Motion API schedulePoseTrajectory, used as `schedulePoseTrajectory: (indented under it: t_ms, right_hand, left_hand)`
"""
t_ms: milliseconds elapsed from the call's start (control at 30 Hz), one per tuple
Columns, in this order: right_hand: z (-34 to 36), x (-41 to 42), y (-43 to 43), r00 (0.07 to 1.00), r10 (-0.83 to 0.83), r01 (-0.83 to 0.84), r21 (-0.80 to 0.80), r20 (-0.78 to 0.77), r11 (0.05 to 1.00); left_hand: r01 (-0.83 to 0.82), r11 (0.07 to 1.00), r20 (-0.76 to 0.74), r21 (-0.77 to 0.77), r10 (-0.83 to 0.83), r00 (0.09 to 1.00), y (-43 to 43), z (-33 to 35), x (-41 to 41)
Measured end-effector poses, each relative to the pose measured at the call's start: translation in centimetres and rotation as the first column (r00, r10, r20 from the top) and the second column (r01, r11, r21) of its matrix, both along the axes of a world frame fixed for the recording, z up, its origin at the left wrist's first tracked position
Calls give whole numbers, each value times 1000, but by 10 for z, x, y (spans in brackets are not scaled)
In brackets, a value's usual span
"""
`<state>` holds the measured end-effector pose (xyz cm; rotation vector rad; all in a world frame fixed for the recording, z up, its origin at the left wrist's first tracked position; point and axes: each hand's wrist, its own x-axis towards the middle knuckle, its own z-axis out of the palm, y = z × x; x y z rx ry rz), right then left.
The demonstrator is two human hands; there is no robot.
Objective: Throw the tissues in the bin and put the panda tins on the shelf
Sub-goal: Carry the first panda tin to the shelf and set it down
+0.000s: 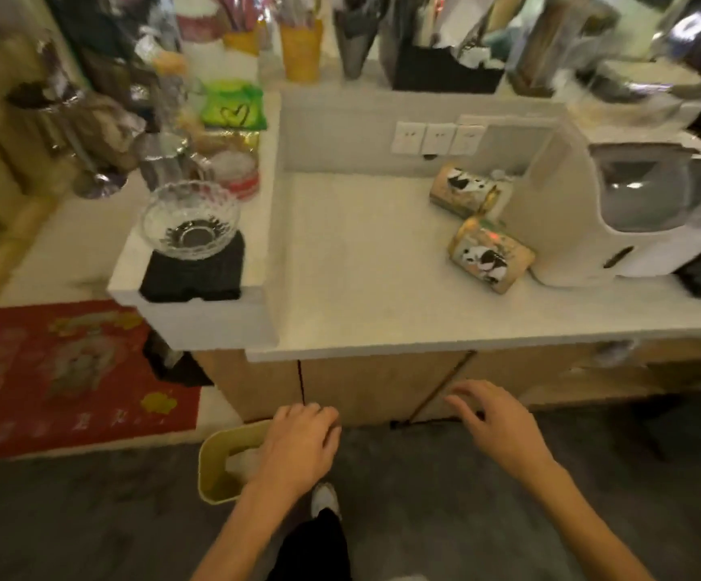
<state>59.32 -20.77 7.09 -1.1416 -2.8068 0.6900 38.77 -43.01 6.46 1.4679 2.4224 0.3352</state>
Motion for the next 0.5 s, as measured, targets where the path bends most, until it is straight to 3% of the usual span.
schedulePoseTrajectory:
  t_ms: [100, 300, 500]
  right_hand:
    - [-10, 29, 25, 987, -160, 162, -88, 27, 983]
    - [-11, 24, 81, 950, -289, 304, -149, 115, 941]
    - [29, -11, 168, 908, -419, 414, -149, -5, 898]
  left_hand:
    - [85, 996, 25, -30, -85, 996, 43, -3, -9]
    - [161, 980, 96, -113, -150, 984, 136, 4, -48]
    - [180, 982, 76, -50, -176, 981, 252, 37, -89]
